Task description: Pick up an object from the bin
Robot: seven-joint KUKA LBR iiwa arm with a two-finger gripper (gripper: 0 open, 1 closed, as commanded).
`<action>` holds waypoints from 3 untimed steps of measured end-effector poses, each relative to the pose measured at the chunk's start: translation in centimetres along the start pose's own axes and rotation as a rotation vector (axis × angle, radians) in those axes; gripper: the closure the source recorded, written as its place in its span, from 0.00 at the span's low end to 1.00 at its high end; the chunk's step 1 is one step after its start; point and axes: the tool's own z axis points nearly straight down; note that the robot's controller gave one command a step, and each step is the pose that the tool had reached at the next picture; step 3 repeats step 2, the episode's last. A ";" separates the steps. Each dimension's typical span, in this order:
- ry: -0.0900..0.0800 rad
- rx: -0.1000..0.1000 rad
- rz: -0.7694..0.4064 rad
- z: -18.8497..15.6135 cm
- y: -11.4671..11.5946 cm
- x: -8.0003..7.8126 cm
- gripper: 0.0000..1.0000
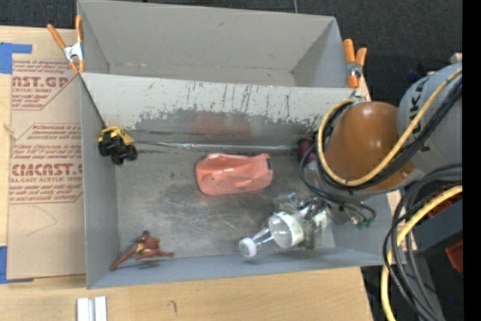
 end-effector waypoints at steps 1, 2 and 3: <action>0.007 -0.004 0.000 -1.6 0.2 0.2 1.00; -0.001 0.000 0.000 -7.8 0.1 -0.1 1.00; -0.001 0.000 0.000 -7.8 0.1 -0.1 1.00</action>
Offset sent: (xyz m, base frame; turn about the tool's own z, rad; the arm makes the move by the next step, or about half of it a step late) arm 0.0001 0.0001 0.0779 0.0000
